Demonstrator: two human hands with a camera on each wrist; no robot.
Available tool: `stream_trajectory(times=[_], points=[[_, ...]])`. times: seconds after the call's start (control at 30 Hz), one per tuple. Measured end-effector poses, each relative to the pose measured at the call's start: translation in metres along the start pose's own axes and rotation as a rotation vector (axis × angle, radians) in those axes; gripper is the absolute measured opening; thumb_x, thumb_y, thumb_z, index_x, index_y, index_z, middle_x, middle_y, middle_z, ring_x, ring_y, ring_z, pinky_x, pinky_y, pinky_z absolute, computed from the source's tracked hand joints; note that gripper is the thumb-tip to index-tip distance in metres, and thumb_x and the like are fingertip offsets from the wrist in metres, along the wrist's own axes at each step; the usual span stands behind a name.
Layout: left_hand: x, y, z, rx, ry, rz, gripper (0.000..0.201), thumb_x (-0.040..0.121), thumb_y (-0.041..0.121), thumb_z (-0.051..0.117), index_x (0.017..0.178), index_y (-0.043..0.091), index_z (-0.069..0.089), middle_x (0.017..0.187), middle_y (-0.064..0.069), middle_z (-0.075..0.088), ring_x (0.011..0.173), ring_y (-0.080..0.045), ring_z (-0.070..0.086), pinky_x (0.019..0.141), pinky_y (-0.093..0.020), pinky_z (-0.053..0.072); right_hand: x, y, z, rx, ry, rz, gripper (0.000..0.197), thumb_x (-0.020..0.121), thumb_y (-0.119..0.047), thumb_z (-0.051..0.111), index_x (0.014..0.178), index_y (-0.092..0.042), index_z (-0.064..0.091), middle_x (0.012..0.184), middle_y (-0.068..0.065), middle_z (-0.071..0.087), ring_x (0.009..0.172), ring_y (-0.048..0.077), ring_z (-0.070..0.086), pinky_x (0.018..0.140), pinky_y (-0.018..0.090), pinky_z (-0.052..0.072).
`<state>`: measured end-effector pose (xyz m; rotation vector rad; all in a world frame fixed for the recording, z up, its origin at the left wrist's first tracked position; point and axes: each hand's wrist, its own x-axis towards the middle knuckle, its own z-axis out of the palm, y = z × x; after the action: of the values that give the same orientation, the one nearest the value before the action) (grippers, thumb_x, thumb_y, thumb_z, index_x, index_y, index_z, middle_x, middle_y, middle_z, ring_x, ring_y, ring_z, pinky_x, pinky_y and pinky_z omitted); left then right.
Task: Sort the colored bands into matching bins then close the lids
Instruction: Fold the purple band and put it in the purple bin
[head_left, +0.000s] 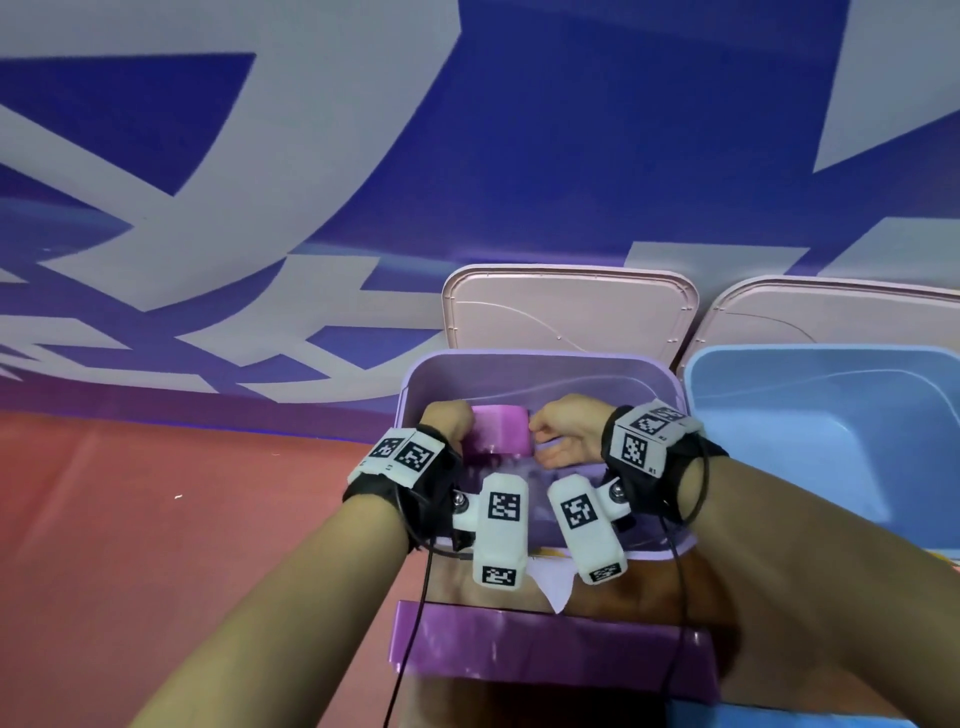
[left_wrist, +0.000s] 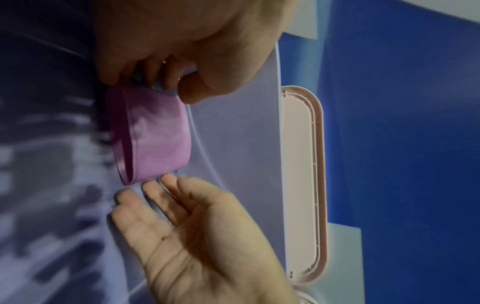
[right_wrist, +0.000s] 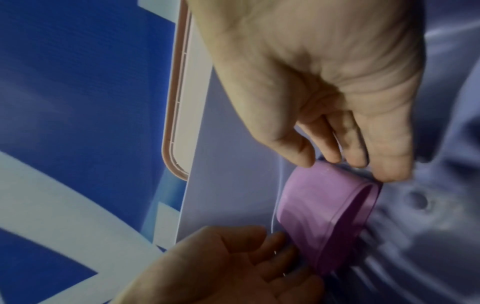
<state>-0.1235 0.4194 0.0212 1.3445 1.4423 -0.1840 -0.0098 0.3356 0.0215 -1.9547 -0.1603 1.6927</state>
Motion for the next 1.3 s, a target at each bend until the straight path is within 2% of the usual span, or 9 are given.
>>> stream_trajectory(times=[0.1,0.27,0.4,0.57,0.73,0.87,0.97,1.17,1.3], points=[[-0.033,0.009,-0.009,0.500,0.071,0.192,0.027,0.093,0.013,0.054,0.113,-0.003,0.059,0.119,-0.017,0.061,0.110,-0.028,0.058,0.089,-0.028,0.042,-0.013,-0.002,-0.002,-0.094,0.069,-0.038,0.007,0.095,-0.007,0.043,0.098,-0.004,0.049,0.080,0.010,0.046,0.075,0.025,0.059,0.090,0.038,0.047],[-0.050,0.002,-0.005,-0.086,0.110,0.309,0.029,0.090,0.000,0.045,0.068,0.019,0.047,0.067,0.001,0.047,0.061,-0.012,0.044,0.058,-0.024,0.041,-0.049,0.001,-0.003,-0.317,0.178,-0.221,0.020,0.092,-0.010,0.050,0.109,-0.002,0.060,0.072,0.003,0.055,0.061,0.015,0.053,0.059,0.025,0.043],[-0.082,-0.008,-0.013,0.134,0.095,0.606,0.018,0.089,0.001,0.049,0.079,0.016,0.054,0.081,-0.005,0.061,0.073,-0.017,0.054,0.064,-0.019,0.042,-0.086,0.025,-0.001,-0.606,0.354,-0.477,0.022,0.087,-0.008,0.048,0.091,0.002,0.067,0.094,0.017,0.069,0.089,0.033,0.063,0.080,0.036,0.052],[-0.122,-0.041,-0.018,0.410,0.214,0.972,0.015,0.088,0.003,0.048,0.093,0.009,0.061,0.095,-0.008,0.067,0.087,-0.029,0.060,0.081,-0.040,0.048,-0.125,0.075,0.008,-0.966,0.547,-0.772,0.026,0.091,-0.011,0.043,0.110,-0.010,0.061,0.112,0.008,0.061,0.110,0.029,0.051,0.085,0.037,0.043],[-0.138,-0.078,-0.011,0.488,0.356,1.120,0.022,0.086,0.004,0.050,0.106,0.009,0.058,0.105,-0.004,0.061,0.093,-0.020,0.049,0.080,-0.028,0.039,-0.134,0.131,0.008,-1.354,0.760,-1.168,0.029,0.077,-0.015,0.042,0.095,-0.011,0.064,0.086,0.007,0.062,0.076,0.030,0.058,0.064,0.034,0.043],[-0.131,-0.115,-0.001,0.147,0.602,0.988,0.021,0.085,0.003,0.052,0.106,0.001,0.053,0.100,-0.005,0.049,0.086,-0.012,0.042,0.074,-0.016,0.031,-0.122,0.172,-0.003,-1.552,0.649,-1.316,0.020,0.080,-0.012,0.046,0.088,-0.014,0.064,0.079,0.004,0.058,0.068,0.025,0.052,0.061,0.034,0.034],[-0.115,-0.151,0.014,-0.136,0.757,0.747,0.013,0.084,-0.001,0.051,0.097,0.002,0.050,0.094,-0.004,0.044,0.079,-0.004,0.041,0.075,-0.010,0.034,-0.106,0.204,-0.012,-1.562,0.492,-1.055,0.019,0.064,-0.016,0.067,0.083,-0.015,0.066,0.078,0.003,0.058,0.068,0.024,0.056,0.055,0.030,0.043],[-0.075,-0.222,0.048,-0.463,0.667,-0.055,0.014,0.078,0.016,0.057,0.091,0.012,0.055,0.108,-0.016,0.060,0.102,-0.030,0.057,0.095,-0.041,0.045,-0.084,0.238,-0.034,-1.336,0.402,-0.652,0.060,0.085,-0.033,0.061,0.139,-0.016,0.039,0.135,0.002,0.042,0.123,0.023,0.039,0.096,0.037,0.035],[-0.063,-0.242,0.061,-0.416,0.640,-0.128,0.056,0.061,0.032,0.068,0.109,0.006,0.056,0.114,-0.020,0.061,0.104,-0.037,0.060,0.091,-0.047,0.049,-0.080,0.249,-0.042,-1.319,0.392,-0.656,0.053,0.090,-0.030,0.056,0.138,-0.016,0.038,0.134,0.001,0.039,0.123,0.021,0.035,0.098,0.035,0.036]])
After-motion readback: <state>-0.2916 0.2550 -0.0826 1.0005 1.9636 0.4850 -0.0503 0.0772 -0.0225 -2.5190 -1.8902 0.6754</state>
